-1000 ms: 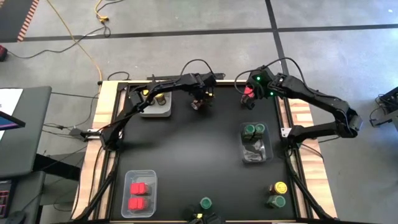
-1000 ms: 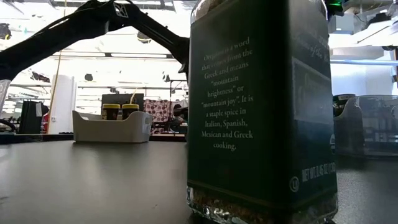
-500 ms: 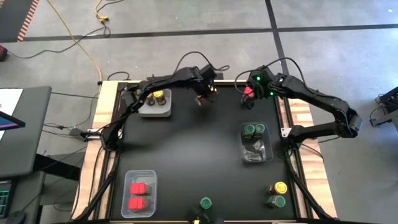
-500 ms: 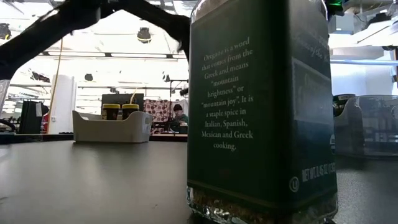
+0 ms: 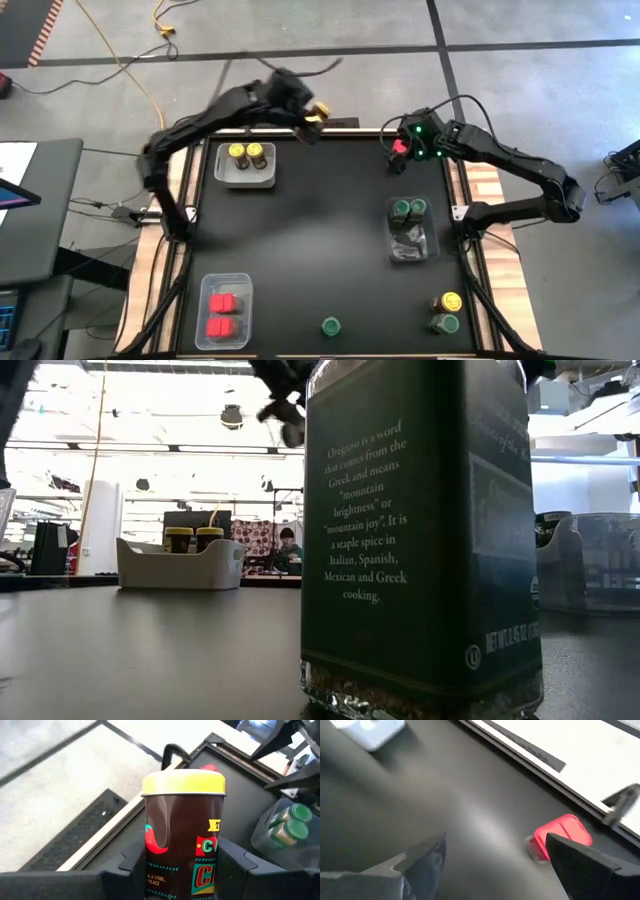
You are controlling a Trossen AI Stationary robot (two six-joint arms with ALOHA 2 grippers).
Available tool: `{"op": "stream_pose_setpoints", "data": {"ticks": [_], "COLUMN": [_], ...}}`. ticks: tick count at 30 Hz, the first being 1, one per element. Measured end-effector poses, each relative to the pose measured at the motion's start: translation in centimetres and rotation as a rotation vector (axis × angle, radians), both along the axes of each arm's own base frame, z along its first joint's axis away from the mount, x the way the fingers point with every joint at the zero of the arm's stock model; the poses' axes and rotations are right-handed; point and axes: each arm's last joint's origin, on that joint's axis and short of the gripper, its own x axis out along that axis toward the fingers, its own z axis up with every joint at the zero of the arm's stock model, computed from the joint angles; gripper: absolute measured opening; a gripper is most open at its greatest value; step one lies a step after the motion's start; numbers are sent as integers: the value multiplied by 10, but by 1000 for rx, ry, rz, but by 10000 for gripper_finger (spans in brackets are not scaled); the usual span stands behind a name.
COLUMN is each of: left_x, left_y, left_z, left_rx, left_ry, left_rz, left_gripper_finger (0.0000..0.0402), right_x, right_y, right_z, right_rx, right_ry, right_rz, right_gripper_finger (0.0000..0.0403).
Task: Sort spices by type
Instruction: Put the top yellow seasoning bottle into the gray bin
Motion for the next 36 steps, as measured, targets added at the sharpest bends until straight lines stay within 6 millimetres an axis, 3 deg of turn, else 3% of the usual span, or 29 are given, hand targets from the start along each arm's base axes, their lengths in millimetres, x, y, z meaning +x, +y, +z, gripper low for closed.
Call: {"op": "stream_pose_setpoints", "data": {"ticks": [4, 8, 15, 20, 26, 31, 36], "left_x": [-45, -88, -122, -127, -119, -107, -96], "left_y": [-15, -34, -60, -65, -65, -60, -58], "left_z": [-3, -27, -76, -102, -105, -98, -91], "left_rx": [0, -6, 83, 165, 232, 229, 223], "left_ry": [-29, -167, -637, -865, -992, -1002, -1002], "left_rz": [38, 101, 74, -10, -61, -97, -154], "left_gripper_finger": [153, 153, 153, 153, 153, 153, 153], "right_x": [14, 29, 57, 76, 98, 122, 147], "right_y": [9, 21, 43, 37, 30, 22, 8], "right_z": [-5, -30, -38, -42, -49, -30, -13], "right_rx": [-14, 1, -113, -165, -264, -299, -318], "right_ry": [-112, -221, -602, -727, -829, -890, -772], "right_rz": [11, 25, 145, 153, 234, 289, 384], "right_gripper_finger": [364, 364, 364, 364, 364, 364, 364]}}
